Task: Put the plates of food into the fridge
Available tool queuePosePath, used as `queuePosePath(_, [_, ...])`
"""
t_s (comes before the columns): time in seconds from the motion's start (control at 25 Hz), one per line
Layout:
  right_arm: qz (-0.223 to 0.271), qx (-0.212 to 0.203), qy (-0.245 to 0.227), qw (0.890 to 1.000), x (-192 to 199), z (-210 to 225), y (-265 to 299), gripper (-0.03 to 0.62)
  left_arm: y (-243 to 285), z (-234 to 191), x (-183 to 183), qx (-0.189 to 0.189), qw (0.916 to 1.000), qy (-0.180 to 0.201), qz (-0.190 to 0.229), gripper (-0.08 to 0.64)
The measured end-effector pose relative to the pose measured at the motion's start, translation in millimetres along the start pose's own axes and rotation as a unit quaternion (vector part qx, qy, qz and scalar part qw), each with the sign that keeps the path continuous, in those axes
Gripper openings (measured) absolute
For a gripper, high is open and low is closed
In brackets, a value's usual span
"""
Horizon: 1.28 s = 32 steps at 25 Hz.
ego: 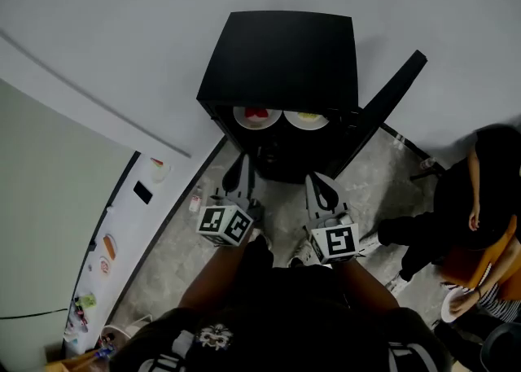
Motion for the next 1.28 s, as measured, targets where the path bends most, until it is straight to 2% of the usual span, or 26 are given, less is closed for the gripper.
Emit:
queuePosePath(0.2, [0.02,0.019,-0.004,1.0,-12,-6,-3,0.025,-23,22,-1,0.019,0.996,0.087,-0.002,0.023])
queuePosePath(0.32, [-0.009,0.031,-0.027,0.999,-10,-14,-4,0.025,-35,32,1,0.036,0.9878,0.152,0.003,0.023])
queuePosePath(0.4, [-0.013,0.038,-0.03,0.999,-12,-22,-6,0.025,-43,38,-1,0.05,0.9836,0.173,0.007,0.023])
queuePosePath(0.52, [0.044,0.039,-0.031,0.998,-24,-39,-6,0.025,-53,37,-5,0.061,0.983,0.173,0.001,0.023])
queuePosePath(0.6, [0.058,0.045,-0.037,0.997,-28,-51,-8,0.025,-58,33,-9,0.069,0.9833,0.168,0.003,0.023])
queuePosePath(0.84, [0.061,0.064,-0.051,0.995,-34,-86,-16,0.025,-85,13,-10,0.089,0.9811,0.172,-0.008,0.023])
queuePosePath(1.08, [0.052,0.077,-0.061,0.994,-32,-115,-28,0.025,-110,8,-7,0.105,0.9829,0.151,-0.01,0.023])
queuePosePath(1.28, [0.048,0.085,-0.065,0.993,-32,-131,-35,0.025,-123,2,-3,0.114,0.9806,0.159,-0.016,0.023])
Point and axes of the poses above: the fingertips, and each gripper's own axes: y forward along the fingers, z to its right, x out of its underside, the point moved 8 cm from there along -y, backward along the fingers, and after that the axes turned 11 degrees about -x, right-handed, at the moved point
